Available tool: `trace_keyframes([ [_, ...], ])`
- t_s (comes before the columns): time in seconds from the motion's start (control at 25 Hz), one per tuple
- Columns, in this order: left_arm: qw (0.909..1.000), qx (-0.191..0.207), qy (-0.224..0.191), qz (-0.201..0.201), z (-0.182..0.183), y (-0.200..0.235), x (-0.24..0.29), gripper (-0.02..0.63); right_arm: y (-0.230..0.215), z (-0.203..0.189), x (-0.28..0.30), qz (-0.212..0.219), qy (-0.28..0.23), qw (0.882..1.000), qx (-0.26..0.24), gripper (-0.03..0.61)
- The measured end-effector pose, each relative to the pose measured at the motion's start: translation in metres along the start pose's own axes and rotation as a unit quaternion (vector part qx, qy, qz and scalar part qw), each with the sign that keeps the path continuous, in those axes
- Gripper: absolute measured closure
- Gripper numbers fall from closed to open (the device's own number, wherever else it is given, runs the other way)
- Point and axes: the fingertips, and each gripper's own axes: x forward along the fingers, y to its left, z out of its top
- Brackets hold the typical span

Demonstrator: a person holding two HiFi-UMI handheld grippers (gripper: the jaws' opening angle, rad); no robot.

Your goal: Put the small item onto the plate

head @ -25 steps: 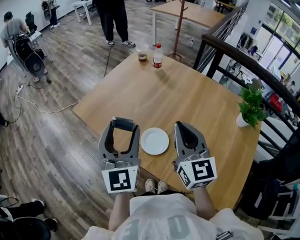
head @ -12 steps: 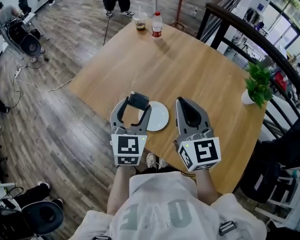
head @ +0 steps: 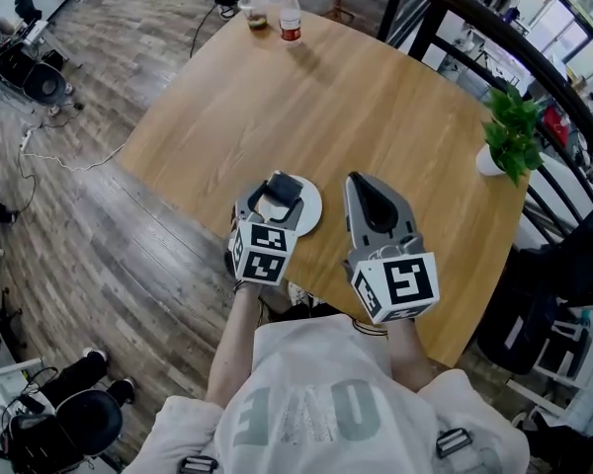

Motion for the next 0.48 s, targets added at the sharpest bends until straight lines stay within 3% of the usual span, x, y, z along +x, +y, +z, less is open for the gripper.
trace_keyframes([
  [0.48,0.9901,0.016,0.135,-0.035,-0.061,-0.017,0.049,0.308,-0.027,-0.028,0.003,-0.002,0.037,0.999,0.027,0.56],
])
